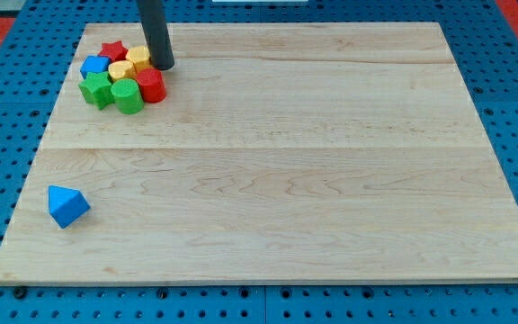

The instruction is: Push the group of blocks towards the top left

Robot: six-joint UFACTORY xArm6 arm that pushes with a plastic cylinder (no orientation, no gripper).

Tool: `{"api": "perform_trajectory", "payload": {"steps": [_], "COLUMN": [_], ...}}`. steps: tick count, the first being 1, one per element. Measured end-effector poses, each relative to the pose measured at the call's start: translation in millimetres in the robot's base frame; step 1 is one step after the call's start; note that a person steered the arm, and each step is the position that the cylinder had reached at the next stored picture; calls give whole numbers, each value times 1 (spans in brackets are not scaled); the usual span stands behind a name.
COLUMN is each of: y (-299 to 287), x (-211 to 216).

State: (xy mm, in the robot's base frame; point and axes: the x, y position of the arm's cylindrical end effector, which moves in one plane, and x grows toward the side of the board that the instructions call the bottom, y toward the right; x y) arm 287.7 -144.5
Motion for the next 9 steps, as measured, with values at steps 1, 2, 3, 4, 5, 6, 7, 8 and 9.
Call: {"api": "perform_trajectory", "payload": {"steps": [1,2,3,4,5,6,7,8,9], "y": [69,73,25,-5,-5,30,-14,-29,-26], "x": [32,102,87,43,61,119,108,84,97]}}
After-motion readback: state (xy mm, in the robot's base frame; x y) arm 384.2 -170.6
